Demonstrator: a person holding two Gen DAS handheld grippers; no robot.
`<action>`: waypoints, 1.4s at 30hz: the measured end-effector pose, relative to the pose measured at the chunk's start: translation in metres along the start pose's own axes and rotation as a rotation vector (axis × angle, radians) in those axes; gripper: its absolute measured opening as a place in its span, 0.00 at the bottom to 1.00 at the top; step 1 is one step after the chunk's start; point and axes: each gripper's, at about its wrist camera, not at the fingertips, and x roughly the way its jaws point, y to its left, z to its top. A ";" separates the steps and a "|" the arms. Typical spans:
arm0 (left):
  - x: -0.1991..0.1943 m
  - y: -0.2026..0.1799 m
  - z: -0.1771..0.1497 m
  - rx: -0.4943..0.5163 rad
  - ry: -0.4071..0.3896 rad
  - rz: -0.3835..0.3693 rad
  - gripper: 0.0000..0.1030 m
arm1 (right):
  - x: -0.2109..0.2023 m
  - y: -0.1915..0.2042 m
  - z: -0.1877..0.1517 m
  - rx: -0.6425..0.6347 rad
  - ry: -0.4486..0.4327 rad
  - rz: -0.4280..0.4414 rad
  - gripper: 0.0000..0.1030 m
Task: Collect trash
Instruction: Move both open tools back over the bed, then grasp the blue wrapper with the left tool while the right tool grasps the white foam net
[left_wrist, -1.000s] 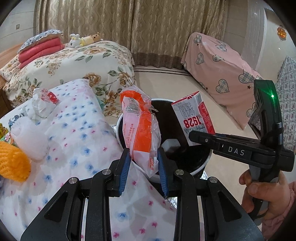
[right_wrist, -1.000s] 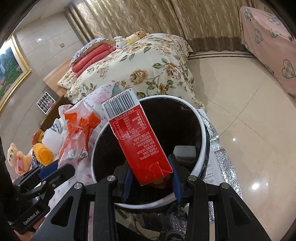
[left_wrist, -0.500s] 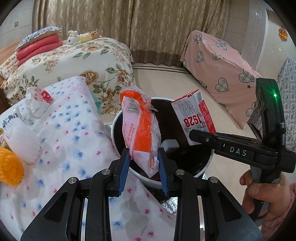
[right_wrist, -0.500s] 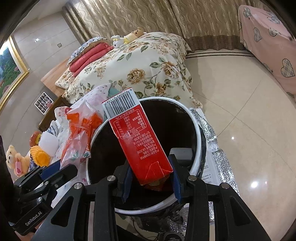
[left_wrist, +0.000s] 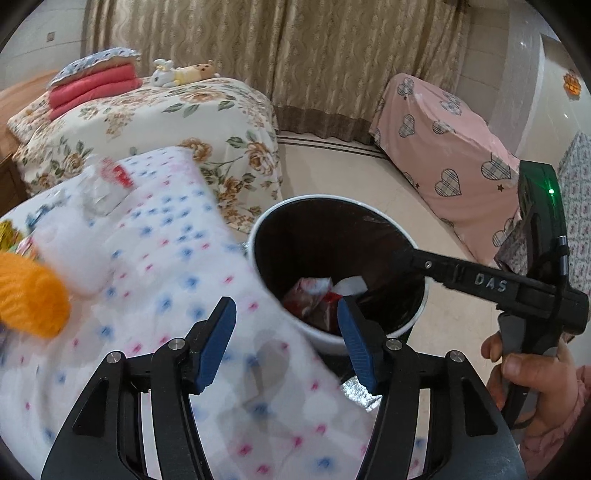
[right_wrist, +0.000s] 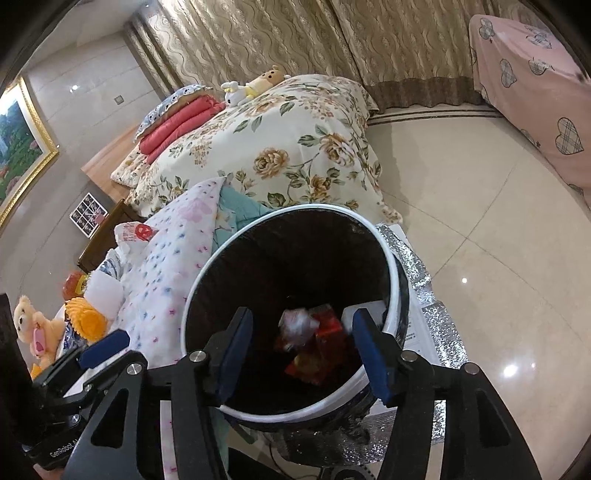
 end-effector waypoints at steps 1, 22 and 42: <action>-0.004 0.005 -0.004 -0.012 -0.003 0.004 0.56 | -0.001 0.003 -0.001 -0.002 -0.003 0.006 0.65; -0.077 0.102 -0.071 -0.245 -0.061 0.164 0.57 | 0.009 0.093 -0.038 -0.128 0.043 0.144 0.83; -0.110 0.186 -0.102 -0.358 -0.077 0.321 0.63 | 0.037 0.168 -0.052 -0.268 0.095 0.219 0.85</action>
